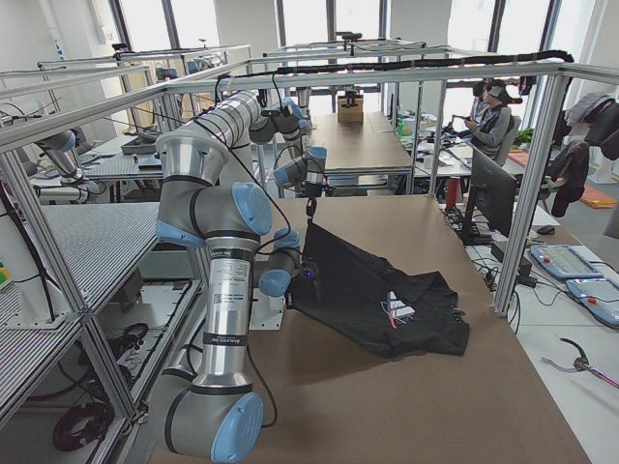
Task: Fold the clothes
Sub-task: 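Lift the hem with both grippers and fold it toward the collar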
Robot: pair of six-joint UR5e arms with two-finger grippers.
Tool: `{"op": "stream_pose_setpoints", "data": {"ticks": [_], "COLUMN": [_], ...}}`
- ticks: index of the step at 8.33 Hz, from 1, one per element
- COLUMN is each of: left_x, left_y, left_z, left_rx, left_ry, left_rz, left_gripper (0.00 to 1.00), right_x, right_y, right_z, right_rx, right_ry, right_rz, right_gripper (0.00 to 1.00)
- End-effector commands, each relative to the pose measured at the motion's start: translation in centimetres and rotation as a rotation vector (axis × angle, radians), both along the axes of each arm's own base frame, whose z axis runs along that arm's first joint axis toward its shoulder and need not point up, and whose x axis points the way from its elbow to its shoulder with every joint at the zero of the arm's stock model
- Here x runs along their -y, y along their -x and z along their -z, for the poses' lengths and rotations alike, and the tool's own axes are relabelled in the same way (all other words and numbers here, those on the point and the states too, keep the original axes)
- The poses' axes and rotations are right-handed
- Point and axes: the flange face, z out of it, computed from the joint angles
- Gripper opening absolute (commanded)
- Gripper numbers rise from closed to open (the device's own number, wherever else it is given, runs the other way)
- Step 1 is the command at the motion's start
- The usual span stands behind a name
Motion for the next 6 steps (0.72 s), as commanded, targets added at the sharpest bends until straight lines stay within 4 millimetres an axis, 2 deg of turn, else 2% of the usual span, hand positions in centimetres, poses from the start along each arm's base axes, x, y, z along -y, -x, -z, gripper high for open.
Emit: {"op": "stream_pose_setpoints", "data": {"ticks": [1, 2, 3, 4, 5, 6], "left_x": [-6.9, -6.4, -4.7, -2.0, 2.1, 6.4], "left_y": [1.0, 1.0, 0.5, -0.8, -2.9, -4.3], "left_z": [0.2, 0.2, -0.6, -0.9, -1.3, -2.2], "left_rx": [-0.025, -0.024, 0.005, 0.030, 0.068, 0.114], "left_ry": [0.049, 0.045, 0.045, 0.028, 0.025, 0.034], "left_rz": [-0.178, -0.158, -0.100, -0.020, 0.069, 0.142], "left_gripper": [0.00, 0.00, 0.00, 0.00, 0.00, 0.00], "right_x": [-6.1, -6.0, -5.5, -3.8, -0.8, 3.3], "right_y": [-3.0, -3.3, -2.7, -1.6, 0.7, 3.0], "right_z": [1.9, 2.1, 1.8, 1.0, 0.6, -0.4], "right_rx": [0.022, 0.021, 0.011, -0.015, -0.027, -0.064], "right_ry": [0.002, 0.001, -0.006, -0.015, -0.022, -0.009], "right_rz": [0.169, 0.162, 0.140, 0.077, -0.004, -0.091], "right_gripper": [0.00, 0.00, 0.00, 0.00, 0.00, 0.00]}}
